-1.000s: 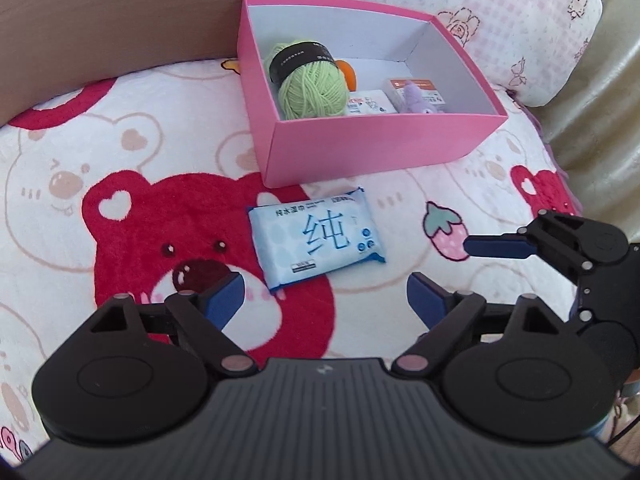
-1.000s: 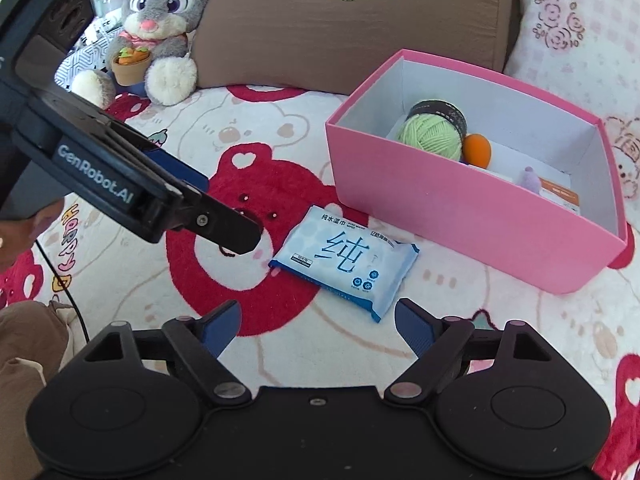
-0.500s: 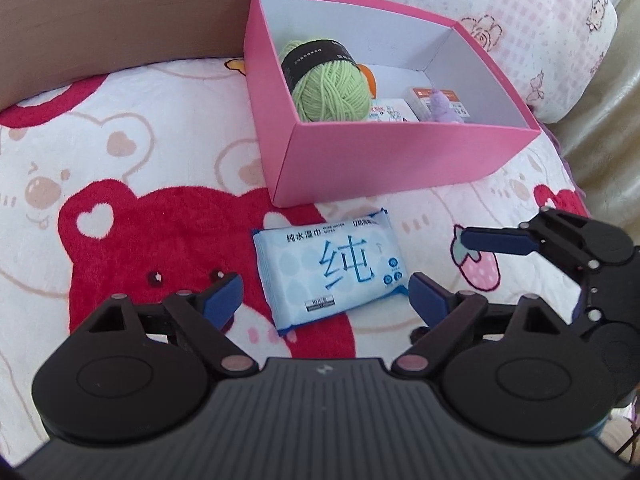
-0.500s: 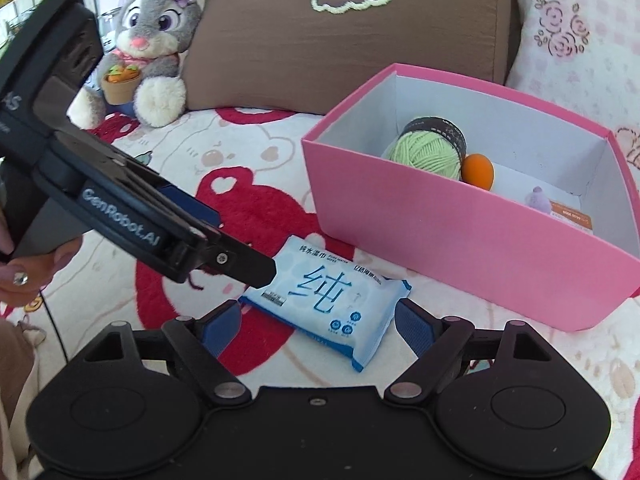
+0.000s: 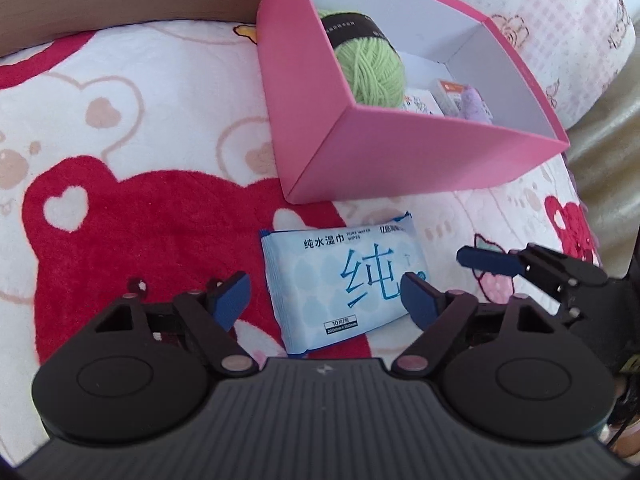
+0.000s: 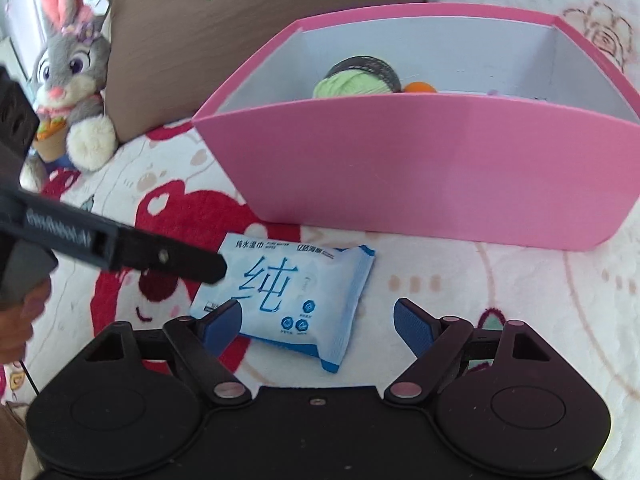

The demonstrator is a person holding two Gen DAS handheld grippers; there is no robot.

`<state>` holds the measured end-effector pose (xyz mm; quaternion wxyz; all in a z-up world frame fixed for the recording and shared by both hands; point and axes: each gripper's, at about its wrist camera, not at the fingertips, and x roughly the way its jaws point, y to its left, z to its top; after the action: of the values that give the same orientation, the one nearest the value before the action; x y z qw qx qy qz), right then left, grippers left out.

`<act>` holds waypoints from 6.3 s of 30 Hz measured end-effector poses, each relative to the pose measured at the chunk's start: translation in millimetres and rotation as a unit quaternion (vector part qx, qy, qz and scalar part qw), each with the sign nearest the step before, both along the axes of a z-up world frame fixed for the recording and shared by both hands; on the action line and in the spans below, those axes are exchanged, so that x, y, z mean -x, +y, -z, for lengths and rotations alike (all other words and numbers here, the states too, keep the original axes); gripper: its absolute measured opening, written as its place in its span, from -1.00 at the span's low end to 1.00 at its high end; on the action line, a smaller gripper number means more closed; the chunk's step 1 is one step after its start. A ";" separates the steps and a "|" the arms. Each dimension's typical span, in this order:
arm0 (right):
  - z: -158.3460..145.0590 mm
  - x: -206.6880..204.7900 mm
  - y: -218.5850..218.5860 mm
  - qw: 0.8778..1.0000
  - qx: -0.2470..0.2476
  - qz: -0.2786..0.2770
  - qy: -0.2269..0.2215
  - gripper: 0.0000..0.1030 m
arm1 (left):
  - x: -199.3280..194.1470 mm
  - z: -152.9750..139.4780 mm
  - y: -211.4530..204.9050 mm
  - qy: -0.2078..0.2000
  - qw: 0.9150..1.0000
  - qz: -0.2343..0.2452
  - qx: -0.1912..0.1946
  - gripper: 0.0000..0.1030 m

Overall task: Organize objects
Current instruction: 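Close the left gripper on the blue wipes pack, then lift the wipes pack with the left gripper and carry it over the box, then lower the wipes pack into the pink box and open the left gripper, then withdraw the left tool up and away from the pink box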

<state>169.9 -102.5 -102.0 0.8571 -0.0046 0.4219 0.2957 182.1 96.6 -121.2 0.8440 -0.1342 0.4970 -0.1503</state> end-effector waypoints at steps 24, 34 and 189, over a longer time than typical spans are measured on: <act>17.8 -0.3 3.6 1.000 0.000 -0.013 0.011 -0.09 | 0.7 31.5 15.5 0.004 0.998 -0.039 0.049 -0.10; 21.3 -0.3 -3.6 0.999 -0.031 0.001 0.010 -0.08 | 3.3 27.2 4.0 -0.010 0.999 -0.018 0.039 -0.16; -100.2 -123.2 -42.0 0.987 0.090 0.131 -0.018 -0.25 | -150.1 -87.6 -80.8 -0.041 0.998 -0.043 0.020 0.12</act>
<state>293.2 -144.5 -1.8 0.8919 -0.0317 0.4283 0.1413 332.2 15.8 -33.5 0.8666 -0.1659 0.4527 -0.1287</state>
